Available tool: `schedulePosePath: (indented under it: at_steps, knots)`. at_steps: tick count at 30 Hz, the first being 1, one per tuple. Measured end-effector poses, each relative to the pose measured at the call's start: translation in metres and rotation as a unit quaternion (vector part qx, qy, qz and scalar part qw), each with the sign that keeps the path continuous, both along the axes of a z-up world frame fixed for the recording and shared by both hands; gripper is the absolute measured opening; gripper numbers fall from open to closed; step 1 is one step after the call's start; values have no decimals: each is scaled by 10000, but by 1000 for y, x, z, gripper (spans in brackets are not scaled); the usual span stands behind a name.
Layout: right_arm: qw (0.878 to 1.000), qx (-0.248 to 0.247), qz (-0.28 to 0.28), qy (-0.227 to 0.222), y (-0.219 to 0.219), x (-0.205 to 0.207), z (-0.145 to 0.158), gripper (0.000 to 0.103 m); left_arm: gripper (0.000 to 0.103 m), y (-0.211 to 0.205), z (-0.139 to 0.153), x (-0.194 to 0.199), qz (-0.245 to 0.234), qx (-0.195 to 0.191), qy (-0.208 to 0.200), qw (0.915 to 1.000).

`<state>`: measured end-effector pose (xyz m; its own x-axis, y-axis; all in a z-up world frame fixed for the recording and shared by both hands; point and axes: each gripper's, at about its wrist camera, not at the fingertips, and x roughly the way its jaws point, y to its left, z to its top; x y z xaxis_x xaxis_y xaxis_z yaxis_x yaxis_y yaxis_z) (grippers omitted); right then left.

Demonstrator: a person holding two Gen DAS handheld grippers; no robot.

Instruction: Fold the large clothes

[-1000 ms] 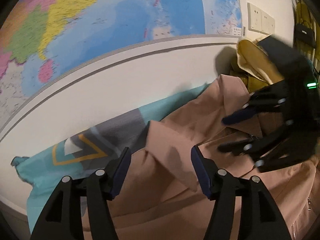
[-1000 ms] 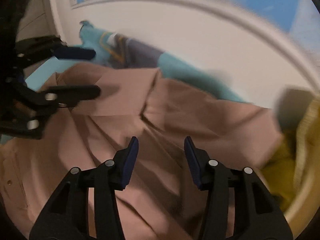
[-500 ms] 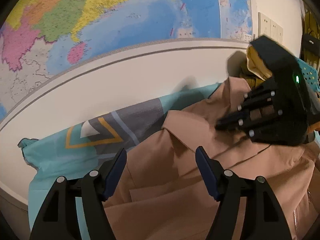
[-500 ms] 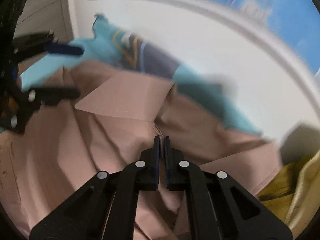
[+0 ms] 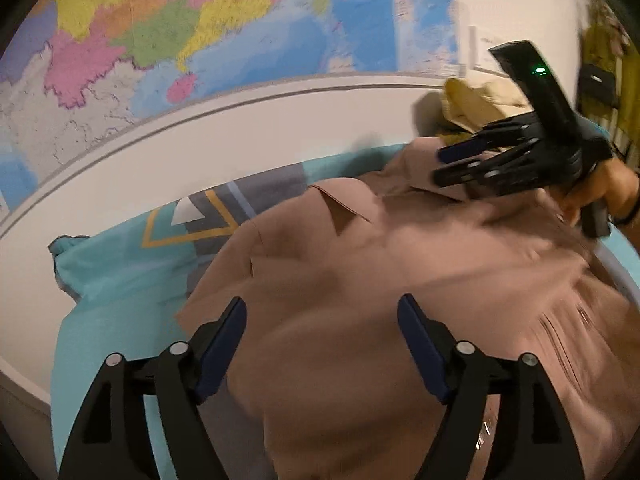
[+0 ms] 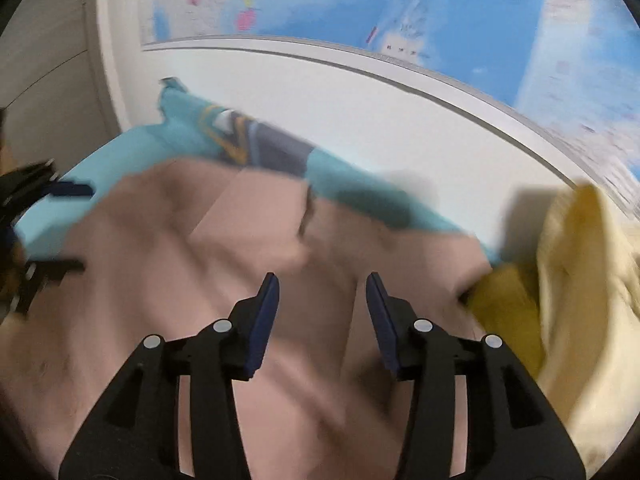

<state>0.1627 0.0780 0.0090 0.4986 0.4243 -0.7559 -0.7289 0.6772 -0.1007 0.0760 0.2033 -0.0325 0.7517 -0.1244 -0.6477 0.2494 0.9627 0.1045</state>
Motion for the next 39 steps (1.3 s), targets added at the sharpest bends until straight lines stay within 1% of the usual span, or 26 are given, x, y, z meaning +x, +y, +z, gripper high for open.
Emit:
schedulePosePath:
  at_steps: [1,3,5,6,7,8,9,11,12,14,17,19,20,22,24,26,28,29,30,31,33,35,36,37,38,39]
  knots:
    - [9999,24,114,53,-11,-14,1,45,79,-1,-2,-12,-78,65,-37,9999]
    - [9999,-83,112,87,-27,-36,-6,46,80,-5,-10,-25,-154,199,18,9997]
    - [9992,-370,47,169,-44,-53,-22,50,80,-10,-26,-36,-195,313,192,9991]
    - [9982,-547,-110,219,-51,-56,-37,52,80,-11,-34,-37,-160,452,227,9986]
    - [9972,-647,-230,283,-56,-54,-47,53,80,-15,-43,-40,-103,724,266,9970]
    - [9972,-592,-346,314,-64,-55,-55,53,80,-17,-50,-42,-45,909,307,9954]
    - [9977,-395,-458,318,-72,-59,-53,55,80,-16,-53,-44,10,937,336,9950]
    - [9961,-181,-783,369,-87,-63,-42,55,80,-10,-48,-52,134,743,351,9965]
    - [9958,67,-842,360,-91,-66,-36,55,80,-5,-43,-58,187,624,310,9974]
    - [9920,806,-844,472,-109,-89,-17,61,80,7,-29,-76,323,329,180,9988]
    - [9862,1289,-851,588,-141,-130,0,67,83,21,-21,-100,459,91,151,9988]
    - [9829,1401,-954,716,-155,-155,-1,72,85,29,-22,-116,548,-78,289,9980]
    - [9812,1429,-1017,804,-157,-163,-8,72,85,31,-22,-121,560,-164,358,9977]
    - [9710,1681,-1239,1163,-181,-187,-16,73,86,37,-26,-135,556,-404,527,9962]
    - [9594,1998,-1395,1422,-190,-207,-23,74,87,40,-33,-145,540,-626,744,9938]
    - [9580,2118,-1379,1355,-192,-225,-22,74,87,41,-39,-156,481,-736,891,9921]
    - [9621,2178,-1019,1290,-182,-248,-16,74,86,37,-43,-164,403,-733,933,9921]
    - [9656,2135,-851,1219,-177,-260,-14,74,83,34,-45,-170,348,-690,938,9926]
    - [9719,1979,-621,1108,-163,-271,-12,73,68,31,-47,-174,346,-620,938,9931]
    - [9776,1790,-409,1032,-143,-277,-14,69,44,28,-50,-177,338,-525,981,9932]
    - [9859,1397,-51,921,-110,-292,-22,64,24,22,-58,-182,378,-249,1159,9922]
    - [9862,1171,240,1149,-88,-299,-39,56,19,22,-58,-190,402,-255,1124,9925]
    - [9866,981,348,1255,-77,-300,-50,47,18,23,-58,-193,406,-262,1105,9927]
    - [9868,751,454,1363,-69,-305,-62,34,17,23,-57,-198,433,-261,1071,9930]
    - [9870,558,556,1404,-63,-308,-69,32,16,23,-57,-202,402,-287,1064,9931]
    - [9893,459,714,1190,-60,-319,-71,32,16,24,-57,-205,384,-296,1063,9931]
